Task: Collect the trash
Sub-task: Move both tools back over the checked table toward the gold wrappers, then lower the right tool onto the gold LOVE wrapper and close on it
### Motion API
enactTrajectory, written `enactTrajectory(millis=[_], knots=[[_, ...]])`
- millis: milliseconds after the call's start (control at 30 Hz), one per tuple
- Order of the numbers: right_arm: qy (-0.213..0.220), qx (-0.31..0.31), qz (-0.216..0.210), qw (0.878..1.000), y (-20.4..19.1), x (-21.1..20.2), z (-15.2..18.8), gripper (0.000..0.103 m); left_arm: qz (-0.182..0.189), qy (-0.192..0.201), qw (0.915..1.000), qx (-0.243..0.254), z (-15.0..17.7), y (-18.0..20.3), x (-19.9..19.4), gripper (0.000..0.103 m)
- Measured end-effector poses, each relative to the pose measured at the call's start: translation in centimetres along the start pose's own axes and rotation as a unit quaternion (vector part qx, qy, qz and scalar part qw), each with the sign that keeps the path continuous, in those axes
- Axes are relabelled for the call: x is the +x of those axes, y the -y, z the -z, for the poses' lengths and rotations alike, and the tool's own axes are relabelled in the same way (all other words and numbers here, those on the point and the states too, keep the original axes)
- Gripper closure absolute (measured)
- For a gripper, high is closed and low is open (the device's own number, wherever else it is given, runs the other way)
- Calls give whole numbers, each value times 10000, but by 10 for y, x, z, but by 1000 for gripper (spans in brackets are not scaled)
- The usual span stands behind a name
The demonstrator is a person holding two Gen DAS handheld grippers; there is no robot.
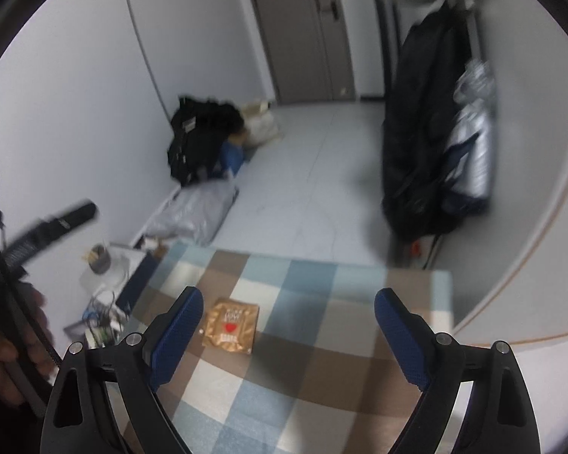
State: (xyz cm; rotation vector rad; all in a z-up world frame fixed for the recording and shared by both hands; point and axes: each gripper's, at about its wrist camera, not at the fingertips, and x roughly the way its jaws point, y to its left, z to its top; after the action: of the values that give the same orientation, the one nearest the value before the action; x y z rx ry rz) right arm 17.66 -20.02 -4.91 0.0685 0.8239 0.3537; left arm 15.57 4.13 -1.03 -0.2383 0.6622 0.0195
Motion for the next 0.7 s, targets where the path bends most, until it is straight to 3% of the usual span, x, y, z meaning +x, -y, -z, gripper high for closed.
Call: enactTrajectory(millis=[267, 467, 700], knots=[[-857, -252, -268, 9956, -33, 92, 16, 11, -110, -347, 9987, -345, -13, -27, 20, 7], [-1096, -475, -382, 9921, -56, 124, 31, 11, -176, -458, 9975, -502, -18, -37, 29, 7], [-1153, -887, -75, 9893, -67, 136, 41, 12, -239, -568, 9963, -596, -20, -38, 39, 7]])
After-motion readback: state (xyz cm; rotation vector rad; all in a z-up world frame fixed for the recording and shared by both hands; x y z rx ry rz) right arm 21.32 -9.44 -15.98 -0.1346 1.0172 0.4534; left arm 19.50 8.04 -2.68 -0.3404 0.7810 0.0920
